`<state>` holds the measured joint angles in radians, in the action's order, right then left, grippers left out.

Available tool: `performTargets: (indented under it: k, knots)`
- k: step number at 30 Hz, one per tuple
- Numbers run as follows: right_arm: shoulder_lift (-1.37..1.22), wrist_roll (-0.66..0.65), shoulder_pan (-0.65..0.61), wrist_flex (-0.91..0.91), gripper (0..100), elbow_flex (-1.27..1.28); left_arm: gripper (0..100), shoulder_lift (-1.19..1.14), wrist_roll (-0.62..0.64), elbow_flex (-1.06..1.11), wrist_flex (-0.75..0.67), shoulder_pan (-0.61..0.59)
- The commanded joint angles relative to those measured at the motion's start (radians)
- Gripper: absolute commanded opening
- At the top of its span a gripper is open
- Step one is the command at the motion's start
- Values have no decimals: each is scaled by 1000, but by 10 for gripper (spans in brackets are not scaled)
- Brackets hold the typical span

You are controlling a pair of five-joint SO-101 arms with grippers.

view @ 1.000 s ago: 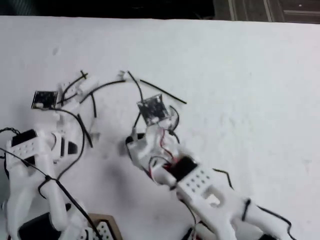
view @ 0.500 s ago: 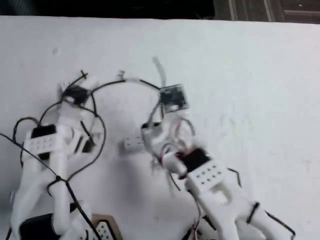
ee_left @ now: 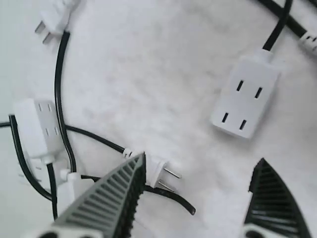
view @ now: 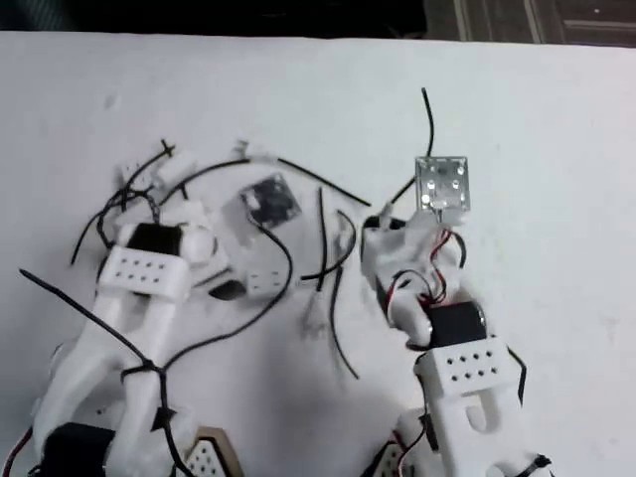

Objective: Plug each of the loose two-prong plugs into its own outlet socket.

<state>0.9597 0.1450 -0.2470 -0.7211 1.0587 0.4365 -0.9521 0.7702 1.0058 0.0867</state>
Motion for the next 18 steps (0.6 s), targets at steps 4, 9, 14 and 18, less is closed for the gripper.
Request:
performTargets:
  k: [4, 9, 14, 18]
  knots:
    - [27, -29, 67, 2, 16, -44, 309, -159, -77, -129, -2, 99]
    - [28, -29, 108, 2, 16, -46, 309, -412, -74, -284, 8, 124]
    - [28, -29, 139, 2, 16, -46, 308, -545, -74, -331, 8, 133]
    - [28, -29, 143, 2, 16, -46, 257, -556, -25, -338, 8, 133]
